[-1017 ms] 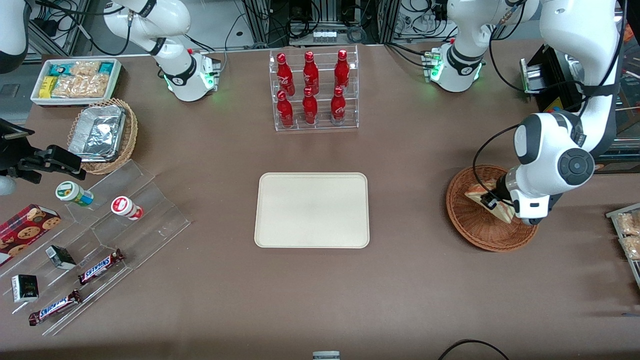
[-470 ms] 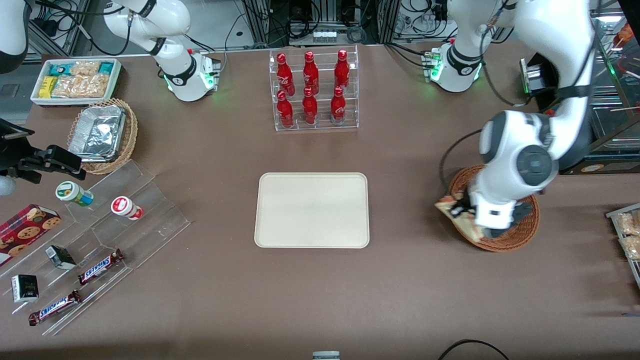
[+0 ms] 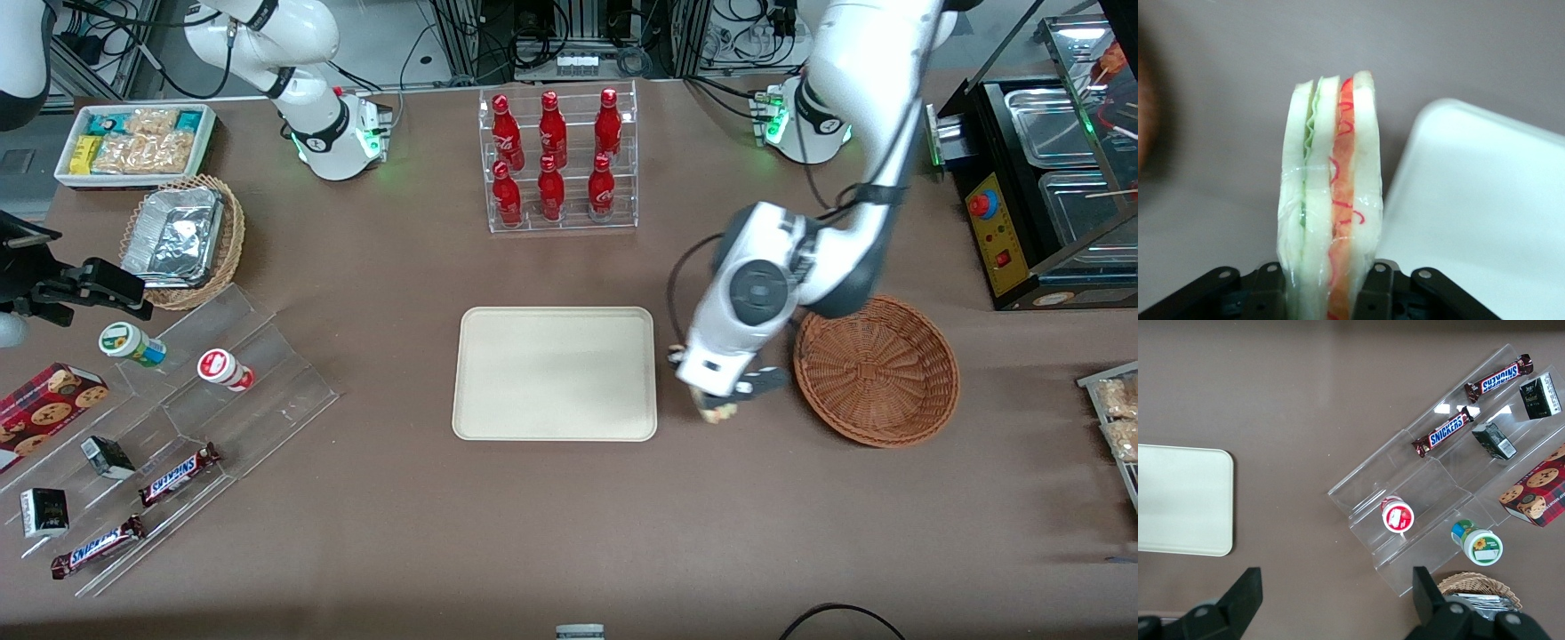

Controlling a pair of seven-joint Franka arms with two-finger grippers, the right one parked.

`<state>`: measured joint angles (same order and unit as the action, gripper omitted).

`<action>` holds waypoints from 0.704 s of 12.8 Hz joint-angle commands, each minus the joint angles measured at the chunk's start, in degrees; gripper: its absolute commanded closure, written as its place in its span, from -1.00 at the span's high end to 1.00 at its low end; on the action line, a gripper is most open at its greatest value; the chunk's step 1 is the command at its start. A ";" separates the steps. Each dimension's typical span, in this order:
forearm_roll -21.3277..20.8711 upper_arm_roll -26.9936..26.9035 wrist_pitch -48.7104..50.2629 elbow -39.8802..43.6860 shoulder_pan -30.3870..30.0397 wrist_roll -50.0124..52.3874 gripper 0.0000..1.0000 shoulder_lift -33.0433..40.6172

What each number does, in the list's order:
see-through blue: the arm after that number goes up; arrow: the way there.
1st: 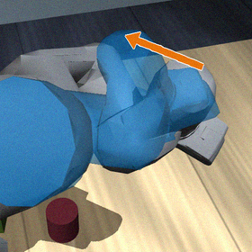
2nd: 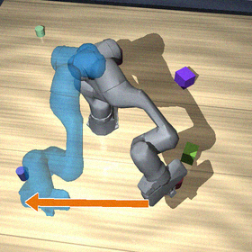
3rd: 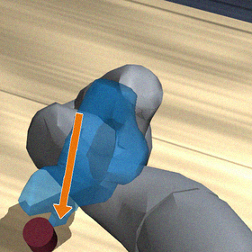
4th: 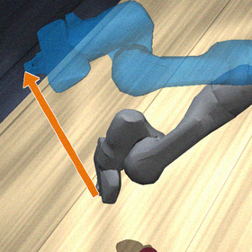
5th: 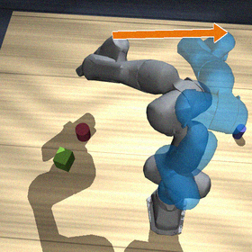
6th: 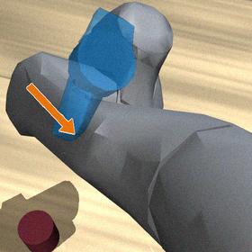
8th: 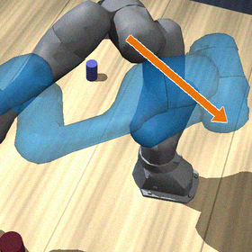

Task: Place sandwich from basket to tray
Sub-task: 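Carry the held sandwich over to the cream tray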

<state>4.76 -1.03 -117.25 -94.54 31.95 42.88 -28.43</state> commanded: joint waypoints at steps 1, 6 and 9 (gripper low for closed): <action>1.65 -0.38 1.41 6.89 4.07 -3.85 -0.32 -5.04; 1.83 2.08 0.80 7.88 5.49 -11.58 -0.26 -9.27; 1.83 2.61 -2.53 9.97 5.49 -11.94 -0.26 -12.25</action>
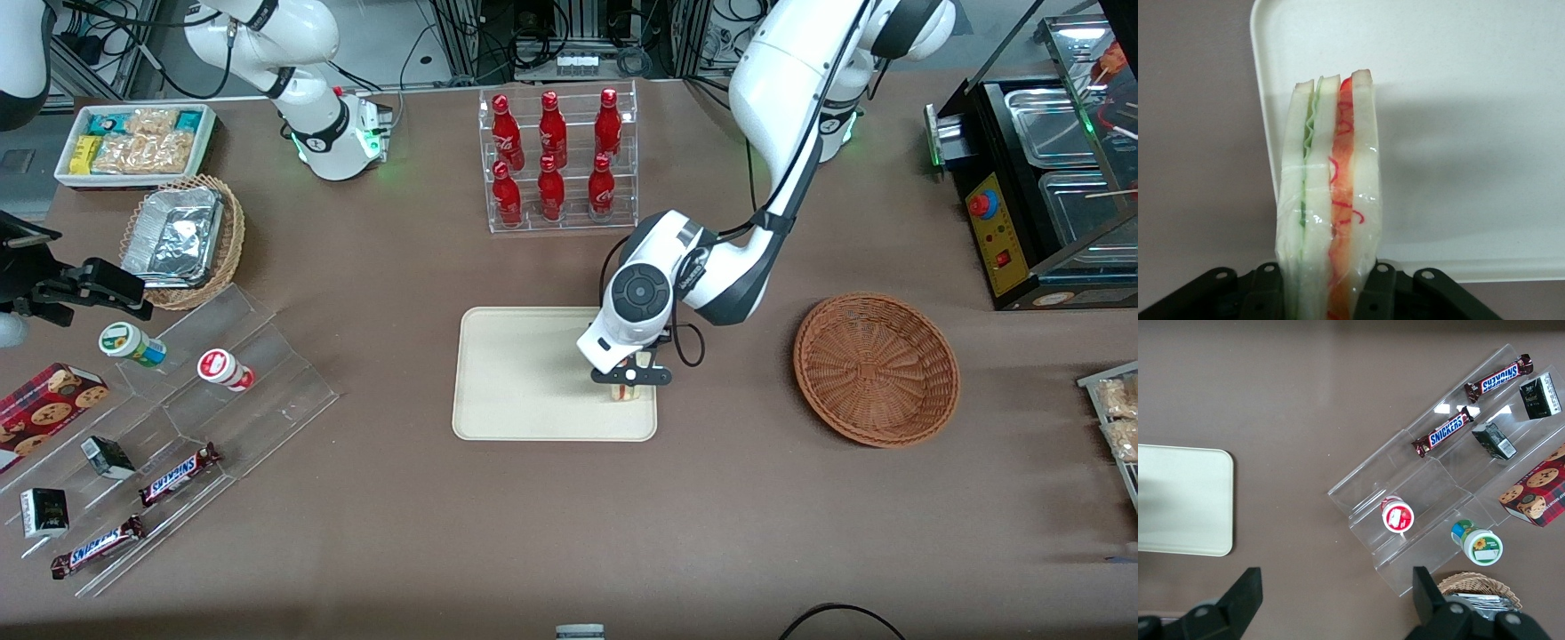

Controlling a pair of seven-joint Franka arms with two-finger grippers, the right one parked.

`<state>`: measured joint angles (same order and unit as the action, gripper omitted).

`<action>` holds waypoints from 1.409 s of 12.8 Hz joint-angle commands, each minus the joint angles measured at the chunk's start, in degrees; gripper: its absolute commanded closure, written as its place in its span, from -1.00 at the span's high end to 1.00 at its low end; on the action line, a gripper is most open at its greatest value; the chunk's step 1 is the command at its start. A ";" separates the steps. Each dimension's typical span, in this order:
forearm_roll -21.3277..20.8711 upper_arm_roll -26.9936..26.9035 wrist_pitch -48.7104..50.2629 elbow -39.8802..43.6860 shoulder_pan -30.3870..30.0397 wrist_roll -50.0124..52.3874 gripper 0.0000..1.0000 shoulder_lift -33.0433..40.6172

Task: Place sandwich from basket to tray
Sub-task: 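Lower the sandwich onto the tray and open the left gripper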

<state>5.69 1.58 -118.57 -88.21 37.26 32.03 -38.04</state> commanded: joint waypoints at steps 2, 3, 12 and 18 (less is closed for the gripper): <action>0.99 0.09 -1.49 5.67 0.09 -0.48 -0.26 -4.41; 0.99 0.09 -1.57 5.85 0.18 -0.48 -0.26 -4.85; 0.73 0.09 -3.15 6.21 1.14 -0.48 -0.13 -7.31; 0.47 -0.35 -1.15 6.21 0.53 -0.13 1.00 -4.26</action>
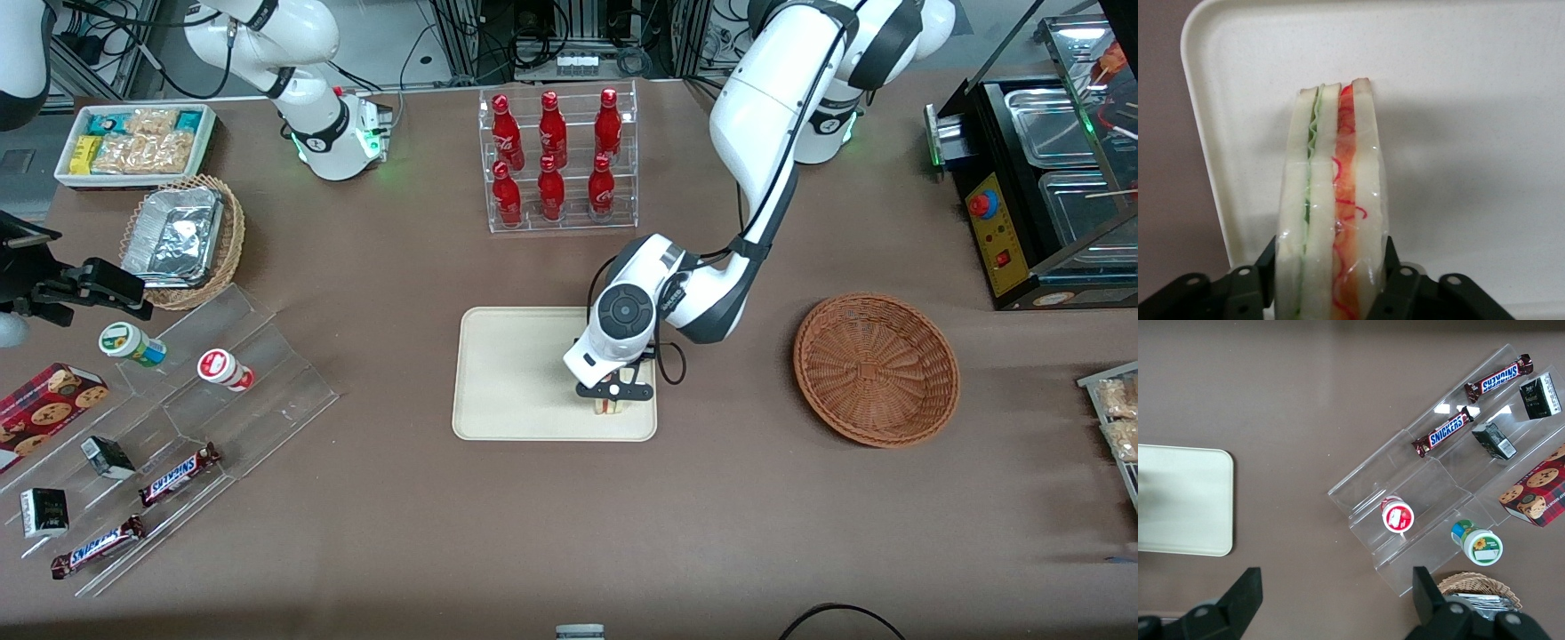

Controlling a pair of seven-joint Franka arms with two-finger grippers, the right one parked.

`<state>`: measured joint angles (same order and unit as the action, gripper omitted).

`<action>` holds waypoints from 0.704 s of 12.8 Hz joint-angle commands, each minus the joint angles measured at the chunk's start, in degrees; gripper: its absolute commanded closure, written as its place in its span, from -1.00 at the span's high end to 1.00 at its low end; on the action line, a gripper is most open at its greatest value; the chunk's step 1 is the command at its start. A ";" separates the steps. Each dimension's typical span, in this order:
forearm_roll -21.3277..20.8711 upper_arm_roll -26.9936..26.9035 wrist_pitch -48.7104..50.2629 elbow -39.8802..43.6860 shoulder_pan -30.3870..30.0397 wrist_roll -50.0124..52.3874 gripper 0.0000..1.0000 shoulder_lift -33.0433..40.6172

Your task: Place sandwich from basket to tray

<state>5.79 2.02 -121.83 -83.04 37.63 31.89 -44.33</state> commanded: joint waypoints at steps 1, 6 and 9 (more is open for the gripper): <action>0.27 -1.05 6.39 0.95 -0.19 0.02 1.00 4.49; -0.17 -2.64 16.70 -0.46 -8.26 0.63 1.00 16.97; -2.98 -6.32 17.68 -5.71 -12.57 1.52 1.00 25.31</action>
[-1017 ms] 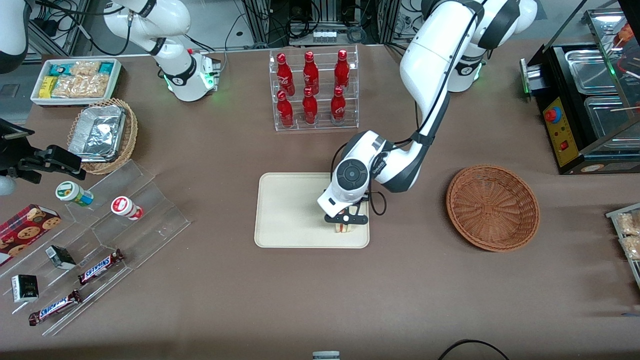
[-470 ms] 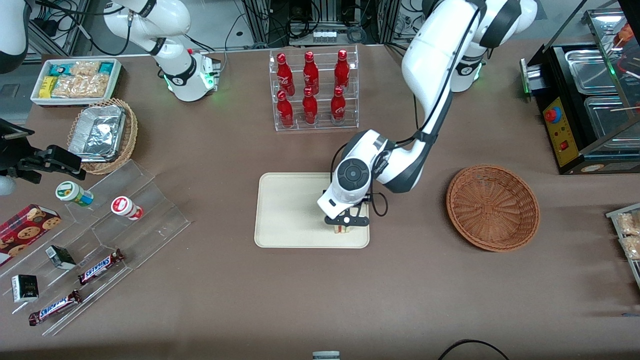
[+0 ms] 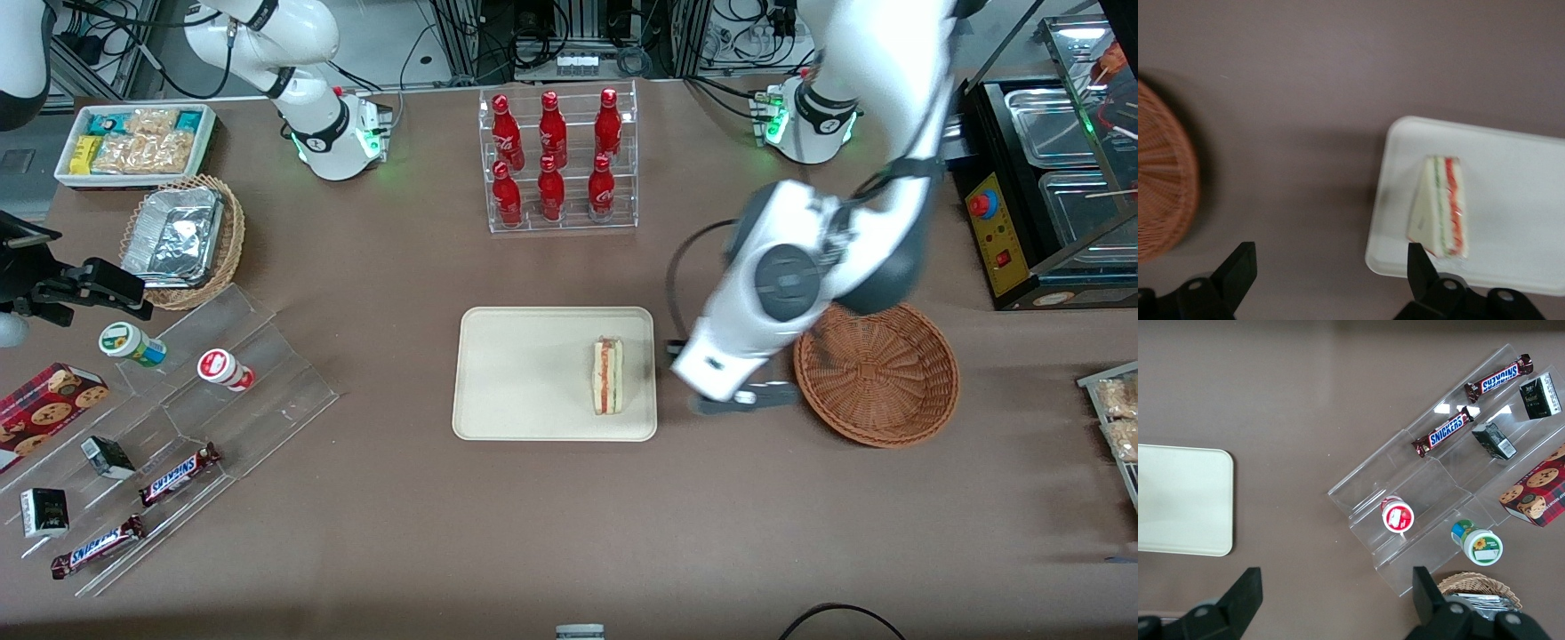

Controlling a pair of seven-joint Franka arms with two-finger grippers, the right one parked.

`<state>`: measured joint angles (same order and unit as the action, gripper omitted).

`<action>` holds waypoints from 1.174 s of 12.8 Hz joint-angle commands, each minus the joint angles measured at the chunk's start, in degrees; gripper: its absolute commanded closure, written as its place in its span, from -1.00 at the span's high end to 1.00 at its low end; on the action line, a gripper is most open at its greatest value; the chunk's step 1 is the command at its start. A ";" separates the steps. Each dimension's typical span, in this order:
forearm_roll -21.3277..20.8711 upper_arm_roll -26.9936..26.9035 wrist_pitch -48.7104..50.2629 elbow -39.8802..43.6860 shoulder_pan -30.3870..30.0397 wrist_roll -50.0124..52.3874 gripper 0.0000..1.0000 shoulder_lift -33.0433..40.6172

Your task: Place sandwich from basket to tray

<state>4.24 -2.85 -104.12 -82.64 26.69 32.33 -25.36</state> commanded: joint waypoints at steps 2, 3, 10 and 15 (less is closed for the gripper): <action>-1.60 -3.82 0.67 -8.85 -3.56 0.46 1.00 11.28; -2.90 -3.91 1.89 -9.03 -4.53 0.37 1.00 12.69; -3.18 -1.21 13.14 -8.68 -16.82 -16.93 0.98 23.24; -3.09 3.38 19.63 -6.49 -22.03 -23.96 1.00 27.29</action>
<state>0.89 -0.67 -87.20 -89.56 6.18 11.82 0.18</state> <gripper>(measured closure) 0.000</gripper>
